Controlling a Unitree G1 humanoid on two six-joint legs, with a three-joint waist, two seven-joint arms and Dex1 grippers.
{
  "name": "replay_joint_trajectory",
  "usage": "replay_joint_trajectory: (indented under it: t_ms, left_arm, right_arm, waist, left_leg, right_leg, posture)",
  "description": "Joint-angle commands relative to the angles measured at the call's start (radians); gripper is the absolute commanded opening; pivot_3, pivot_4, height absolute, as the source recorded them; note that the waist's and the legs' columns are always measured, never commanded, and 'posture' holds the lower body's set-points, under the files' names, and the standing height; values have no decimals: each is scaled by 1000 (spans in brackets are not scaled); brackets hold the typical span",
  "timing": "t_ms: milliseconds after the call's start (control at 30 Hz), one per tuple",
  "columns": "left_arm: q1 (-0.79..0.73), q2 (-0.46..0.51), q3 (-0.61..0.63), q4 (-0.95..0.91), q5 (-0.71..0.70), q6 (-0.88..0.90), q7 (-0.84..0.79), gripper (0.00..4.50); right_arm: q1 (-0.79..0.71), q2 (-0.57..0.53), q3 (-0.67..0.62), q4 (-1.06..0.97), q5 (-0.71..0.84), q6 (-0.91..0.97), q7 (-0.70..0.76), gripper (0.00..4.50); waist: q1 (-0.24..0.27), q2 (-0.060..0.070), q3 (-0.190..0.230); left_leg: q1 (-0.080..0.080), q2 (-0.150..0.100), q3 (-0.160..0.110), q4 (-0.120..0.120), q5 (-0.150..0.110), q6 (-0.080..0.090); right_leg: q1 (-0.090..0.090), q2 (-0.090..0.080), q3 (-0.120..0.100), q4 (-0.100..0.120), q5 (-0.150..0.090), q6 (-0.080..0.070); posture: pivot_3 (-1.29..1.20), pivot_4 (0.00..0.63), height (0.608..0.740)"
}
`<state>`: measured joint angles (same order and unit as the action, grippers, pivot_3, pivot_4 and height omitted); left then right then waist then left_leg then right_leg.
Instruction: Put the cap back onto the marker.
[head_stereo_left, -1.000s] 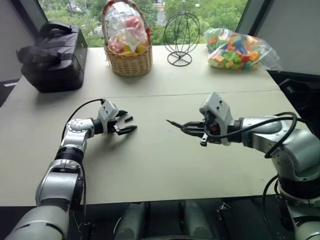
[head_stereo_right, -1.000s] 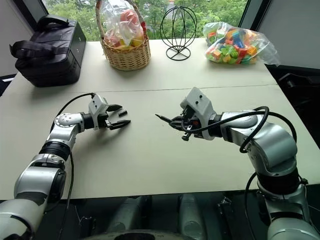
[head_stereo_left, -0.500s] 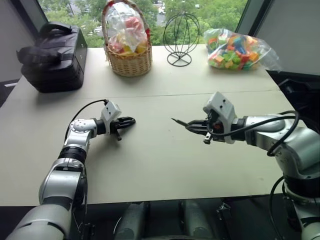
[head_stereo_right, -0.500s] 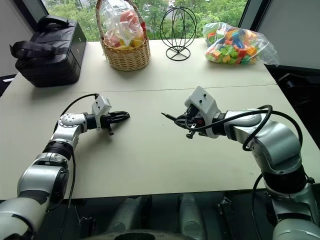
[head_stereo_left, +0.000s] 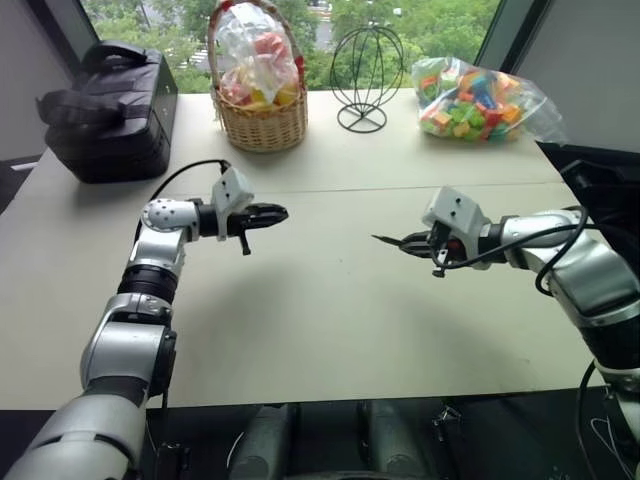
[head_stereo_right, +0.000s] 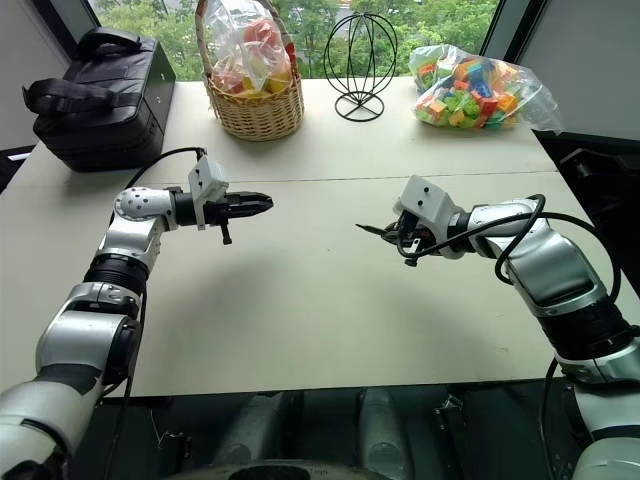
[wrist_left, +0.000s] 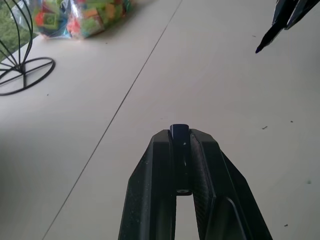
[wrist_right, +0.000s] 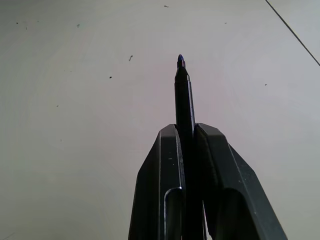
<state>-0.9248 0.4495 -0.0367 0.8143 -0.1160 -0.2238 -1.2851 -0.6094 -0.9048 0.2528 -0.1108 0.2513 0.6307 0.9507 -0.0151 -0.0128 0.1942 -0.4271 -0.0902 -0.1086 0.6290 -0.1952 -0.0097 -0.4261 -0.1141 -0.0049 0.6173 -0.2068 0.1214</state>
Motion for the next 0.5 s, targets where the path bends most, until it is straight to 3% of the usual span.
replay_joint_trajectory:
  t_ms: [33,500]
  left_arm:
    - [-12,-20,-37,-62,-20,27,-70,29]
    - [-64,-117,-71,74,24,-62,-30,29]
  right_arm:
    - [-75,29,16,102,-74,-136,37,0]
    - [-132,111,-10,94,-112,-160,105,0]
  waist:
    - [-6,0,0]
    - [4,0,0]
  left_leg:
    - [0,0,0,0,0,0]
    - [0,0,-1,0,0,0]
  right_leg:
    - [0,0,0,0,0,0]
    - [-1,1,0,1,0,0]
  posture:
    - [0,150,740]
    - [0,150,740]
